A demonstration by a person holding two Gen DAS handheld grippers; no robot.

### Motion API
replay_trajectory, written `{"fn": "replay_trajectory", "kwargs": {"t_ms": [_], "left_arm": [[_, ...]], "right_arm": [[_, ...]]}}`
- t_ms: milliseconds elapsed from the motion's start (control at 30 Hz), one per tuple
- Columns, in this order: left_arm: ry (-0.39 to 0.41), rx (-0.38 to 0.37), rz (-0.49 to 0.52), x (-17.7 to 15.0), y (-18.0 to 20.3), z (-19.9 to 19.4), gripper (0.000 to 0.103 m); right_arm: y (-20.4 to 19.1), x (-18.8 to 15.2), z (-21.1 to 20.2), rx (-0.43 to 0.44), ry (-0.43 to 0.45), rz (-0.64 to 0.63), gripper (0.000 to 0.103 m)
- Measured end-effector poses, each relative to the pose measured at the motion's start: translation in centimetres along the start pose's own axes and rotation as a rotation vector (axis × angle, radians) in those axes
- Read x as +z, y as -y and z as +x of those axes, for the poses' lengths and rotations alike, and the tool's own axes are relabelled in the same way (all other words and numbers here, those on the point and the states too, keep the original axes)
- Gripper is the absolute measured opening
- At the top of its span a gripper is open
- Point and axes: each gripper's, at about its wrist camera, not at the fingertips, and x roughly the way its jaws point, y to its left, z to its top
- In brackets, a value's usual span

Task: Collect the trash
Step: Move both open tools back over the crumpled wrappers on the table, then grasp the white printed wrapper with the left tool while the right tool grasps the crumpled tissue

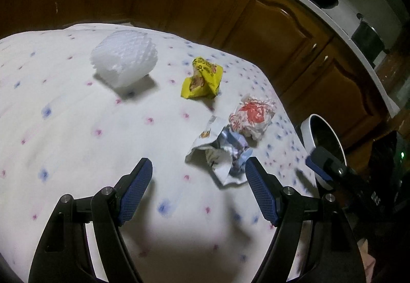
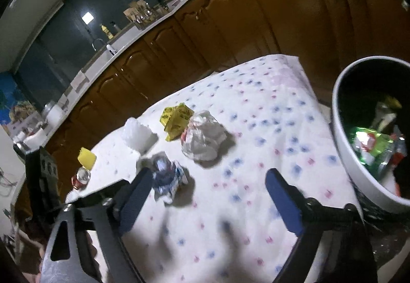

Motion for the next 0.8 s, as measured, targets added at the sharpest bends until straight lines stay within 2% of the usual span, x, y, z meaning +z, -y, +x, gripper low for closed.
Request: {"fn": "replay_trajectory", "kwargs": {"t_ms": [200,233,300,367,433,467,533,600,800], "left_arm": [[-0.018,0.014,0.016,1.1,0.4,2.2,0.075],[-0.025,0.013,0.023,1.2,0.5,2.6,0.072],[-0.038,0.012,0.033,1.2,0.6,3.2,0.061],[-0.060,0.009,0.044,1.1,0.9,4.0,0.042],[-0.079,0.010,0.057,0.9,1.2,4.5,0.026],[-0.079,0.005,0.067,0.9,1.4,4.5,0.021],[-0.069,0.013,0.083,0.8,1.6,4.2,0.017],[-0.061,0.007,0.084,0.9,1.7,3.9,0.012],[-0.028,-0.008,0.087,0.8,2.4,2.5,0.010]], "right_arm": [[0.0,1.9,2.9,0.015,-0.031,0.017,0.067],[-0.1,2.2,3.4,0.015,-0.035,0.016,0.066],[-0.2,2.6,4.3,0.019,-0.043,0.008,0.065],[-0.3,2.9,5.4,0.021,-0.055,0.004,0.062],[-0.2,3.0,6.2,0.024,-0.068,0.004,0.049],[-0.1,3.0,6.6,0.025,-0.079,0.003,0.039],[0.2,2.8,7.2,0.056,-0.093,0.011,0.031],[0.2,2.6,6.8,0.050,-0.083,-0.002,0.023],[0.1,2.1,3.6,0.039,-0.035,-0.032,0.021]]}}
